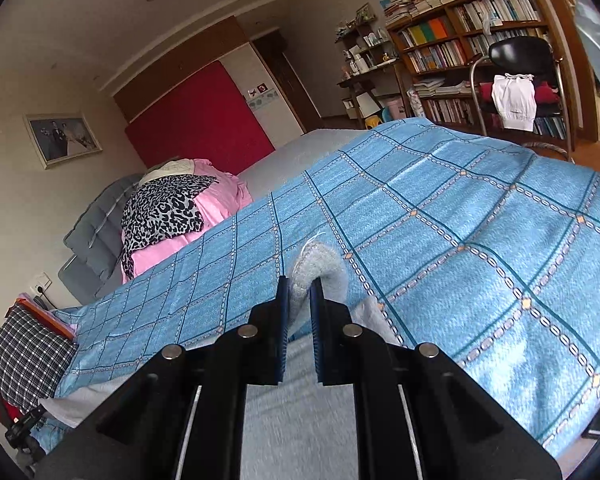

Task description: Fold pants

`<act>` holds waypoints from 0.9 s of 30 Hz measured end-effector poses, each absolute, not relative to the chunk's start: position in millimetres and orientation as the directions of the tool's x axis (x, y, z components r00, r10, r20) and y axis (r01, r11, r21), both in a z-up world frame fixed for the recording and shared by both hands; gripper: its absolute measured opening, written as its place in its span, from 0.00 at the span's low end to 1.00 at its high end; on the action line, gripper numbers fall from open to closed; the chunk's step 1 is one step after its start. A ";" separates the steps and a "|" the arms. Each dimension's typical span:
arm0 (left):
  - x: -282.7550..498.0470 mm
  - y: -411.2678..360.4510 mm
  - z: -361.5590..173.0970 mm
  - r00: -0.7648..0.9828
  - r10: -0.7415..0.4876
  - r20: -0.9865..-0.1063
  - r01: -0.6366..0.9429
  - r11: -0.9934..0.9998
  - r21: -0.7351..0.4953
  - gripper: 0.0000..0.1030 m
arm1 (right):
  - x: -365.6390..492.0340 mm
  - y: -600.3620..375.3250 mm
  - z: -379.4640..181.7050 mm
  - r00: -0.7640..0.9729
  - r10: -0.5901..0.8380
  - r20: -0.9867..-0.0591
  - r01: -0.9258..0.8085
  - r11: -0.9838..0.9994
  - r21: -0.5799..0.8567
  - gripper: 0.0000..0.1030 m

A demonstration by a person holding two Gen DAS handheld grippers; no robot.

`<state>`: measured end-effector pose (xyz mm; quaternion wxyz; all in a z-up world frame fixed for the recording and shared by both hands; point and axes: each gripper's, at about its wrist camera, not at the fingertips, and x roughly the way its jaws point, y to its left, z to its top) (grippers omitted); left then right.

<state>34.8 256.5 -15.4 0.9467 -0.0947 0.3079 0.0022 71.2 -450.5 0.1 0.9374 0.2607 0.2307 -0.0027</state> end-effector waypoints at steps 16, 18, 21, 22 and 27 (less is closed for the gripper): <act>-17.9 239.1 -50.5 0.790 -0.017 -0.613 -0.025 0.998 -0.059 0.44 | -17.3 -459.2 -71.7 0.859 0.097 -0.503 0.241 0.791 0.563 0.10; -20.8 239.3 -58.4 0.783 -0.001 -0.622 -0.034 0.998 -0.045 0.48 | -18.2 -459.9 -81.3 0.850 0.090 -0.519 0.261 0.784 0.564 0.10; -21.5 244.9 -71.1 0.763 0.008 -0.646 -0.056 0.997 -0.053 0.52 | -15.0 -461.8 -90.4 0.840 0.105 -0.533 0.271 0.770 0.578 0.10; -21.7 247.7 -74.5 0.758 0.008 -0.652 -0.065 0.996 -0.064 0.56 | -14.5 -461.0 -91.8 0.836 0.110 -0.538 0.269 0.772 0.576 0.10; -24.9 261.0 -81.5 0.747 -0.027 -0.665 -0.085 0.987 -0.136 0.67 | -8.7 -455.2 -93.3 0.830 0.124 -0.544 0.243 0.798 0.552 0.30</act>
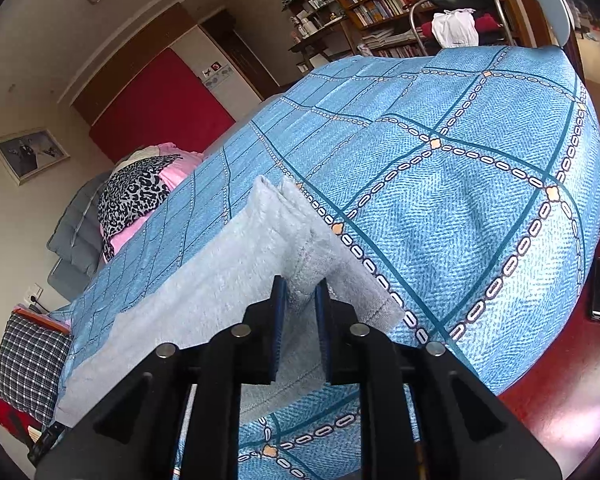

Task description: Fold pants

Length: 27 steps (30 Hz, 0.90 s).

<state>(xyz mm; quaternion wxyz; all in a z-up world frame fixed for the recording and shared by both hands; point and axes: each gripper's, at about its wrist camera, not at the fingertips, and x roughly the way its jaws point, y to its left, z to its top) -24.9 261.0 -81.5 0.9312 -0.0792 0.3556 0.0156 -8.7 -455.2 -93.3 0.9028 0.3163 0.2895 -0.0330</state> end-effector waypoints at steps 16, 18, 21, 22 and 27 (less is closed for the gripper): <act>-33.7 271.6 -75.0 0.746 -0.289 -0.600 -0.009 0.896 -0.443 0.73 | 6.9 -444.6 -117.2 0.816 0.169 -0.552 0.229 0.783 0.579 0.49; -25.6 270.2 -79.4 0.736 -0.299 -0.607 -0.027 0.883 -0.468 0.73 | 6.9 -444.4 -118.2 0.818 0.165 -0.551 0.231 0.783 0.578 0.49; -12.7 271.8 -87.0 0.721 -0.321 -0.614 -0.057 0.856 -0.515 0.71 | 8.2 -443.9 -119.9 0.817 0.159 -0.554 0.235 0.786 0.572 0.49; -9.7 272.1 -88.0 0.721 -0.318 -0.616 -0.068 0.852 -0.519 0.69 | 9.0 -443.5 -119.3 0.817 0.156 -0.554 0.235 0.788 0.568 0.49; -1.8 270.9 -86.0 0.710 -0.270 -0.650 -0.118 0.865 -0.488 0.50 | 9.6 -438.7 -112.0 0.822 0.090 -0.562 0.257 0.823 0.506 0.24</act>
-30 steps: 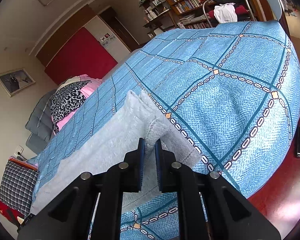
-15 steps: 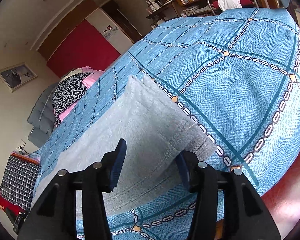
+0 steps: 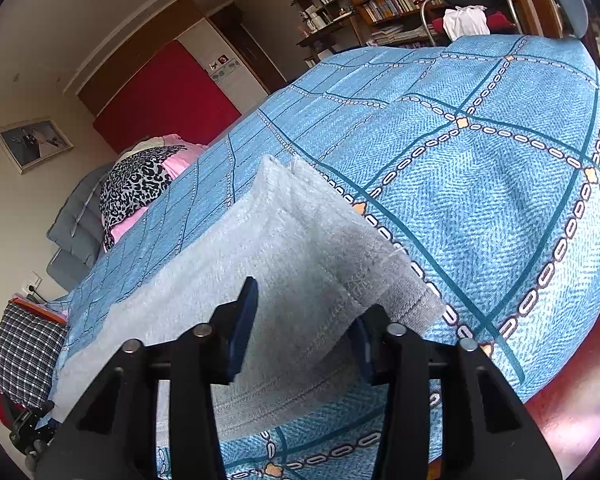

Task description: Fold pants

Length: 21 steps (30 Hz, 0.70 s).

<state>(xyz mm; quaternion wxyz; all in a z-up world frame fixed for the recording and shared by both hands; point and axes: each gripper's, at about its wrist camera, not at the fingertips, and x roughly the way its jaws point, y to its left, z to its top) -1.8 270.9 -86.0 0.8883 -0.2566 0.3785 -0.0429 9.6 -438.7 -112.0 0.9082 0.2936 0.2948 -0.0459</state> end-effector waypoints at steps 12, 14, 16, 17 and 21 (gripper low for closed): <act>-6.5 266.3 -77.8 0.694 -0.144 -0.706 -0.209 0.898 -0.388 0.29 | -22.7 -448.2 -78.1 0.861 0.005 -0.508 0.271 0.842 0.466 0.06; -11.1 265.3 -76.8 0.694 -0.131 -0.708 -0.209 0.904 -0.373 0.29 | -23.7 -448.3 -85.3 0.841 -0.003 -0.541 0.290 0.847 0.446 0.06; -14.0 265.1 -78.6 0.693 -0.125 -0.710 -0.207 0.909 -0.362 0.29 | -20.2 -451.7 -100.9 0.813 -0.004 -0.583 0.319 0.840 0.439 0.06; -13.6 264.6 -80.7 0.688 -0.123 -0.715 -0.205 0.913 -0.354 0.29 | -18.0 -454.3 -109.8 0.797 0.000 -0.604 0.337 0.830 0.444 0.06; -12.5 256.9 -86.6 0.671 -0.055 -0.739 -0.215 0.940 -0.265 0.35 | -16.2 -454.9 -125.2 0.773 -0.002 -0.634 0.354 0.831 0.429 0.06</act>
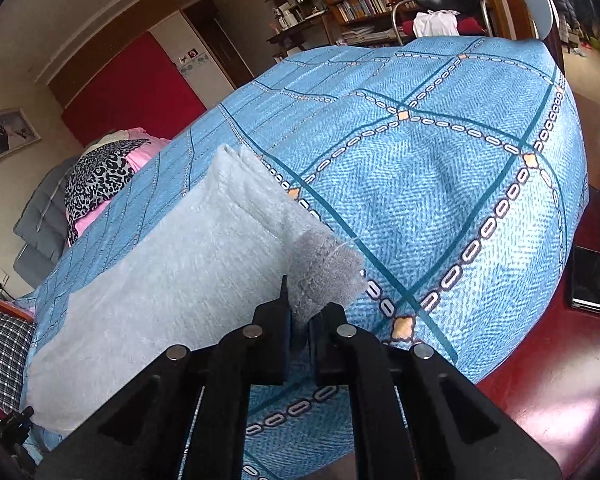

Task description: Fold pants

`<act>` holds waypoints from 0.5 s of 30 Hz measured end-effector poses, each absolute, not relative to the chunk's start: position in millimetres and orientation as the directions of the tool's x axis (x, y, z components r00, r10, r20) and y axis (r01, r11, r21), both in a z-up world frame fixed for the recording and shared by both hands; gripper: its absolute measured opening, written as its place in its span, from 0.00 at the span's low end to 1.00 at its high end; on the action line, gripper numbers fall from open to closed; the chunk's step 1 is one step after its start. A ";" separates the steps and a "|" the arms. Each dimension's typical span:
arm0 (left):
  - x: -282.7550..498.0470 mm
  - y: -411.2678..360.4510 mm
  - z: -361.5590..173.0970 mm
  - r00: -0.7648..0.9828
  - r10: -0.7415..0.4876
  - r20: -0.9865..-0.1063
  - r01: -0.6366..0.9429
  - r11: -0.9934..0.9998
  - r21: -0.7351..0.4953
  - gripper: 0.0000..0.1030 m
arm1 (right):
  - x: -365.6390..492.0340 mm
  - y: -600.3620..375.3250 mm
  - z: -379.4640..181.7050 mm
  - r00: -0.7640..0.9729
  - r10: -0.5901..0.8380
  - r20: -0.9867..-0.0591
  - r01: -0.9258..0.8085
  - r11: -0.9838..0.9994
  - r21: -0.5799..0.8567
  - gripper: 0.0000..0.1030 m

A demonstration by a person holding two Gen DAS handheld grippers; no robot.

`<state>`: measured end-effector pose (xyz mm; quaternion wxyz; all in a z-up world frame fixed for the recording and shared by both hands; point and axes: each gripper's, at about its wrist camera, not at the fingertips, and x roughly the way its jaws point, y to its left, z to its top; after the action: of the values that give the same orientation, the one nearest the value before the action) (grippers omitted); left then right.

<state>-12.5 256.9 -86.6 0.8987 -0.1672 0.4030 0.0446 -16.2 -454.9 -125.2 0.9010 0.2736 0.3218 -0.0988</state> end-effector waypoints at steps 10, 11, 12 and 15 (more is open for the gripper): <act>-21.3 246.8 -56.1 0.740 0.116 -0.663 -0.253 0.961 -0.115 0.59 | -31.3 -457.8 -96.5 0.791 -0.212 -0.574 0.452 0.835 0.314 0.49; -19.8 243.0 -53.7 0.749 0.108 -0.653 -0.238 0.965 -0.114 0.59 | -31.4 -456.5 -94.8 0.798 -0.210 -0.565 0.446 0.836 0.319 0.49; -17.1 238.1 -51.1 0.758 0.090 -0.646 -0.218 0.969 -0.120 0.59 | -29.5 -453.6 -93.1 0.805 -0.200 -0.558 0.433 0.841 0.324 0.49; -3.5 217.1 -47.9 0.771 0.029 -0.637 -0.145 0.981 -0.131 0.59 | -21.9 -442.6 -86.6 0.825 -0.169 -0.538 0.385 0.867 0.317 0.49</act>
<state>-3.5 217.1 -47.9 0.9369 -0.0863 0.3355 0.0463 -21.9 -442.6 -86.6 0.9318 0.2109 0.2553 -0.1487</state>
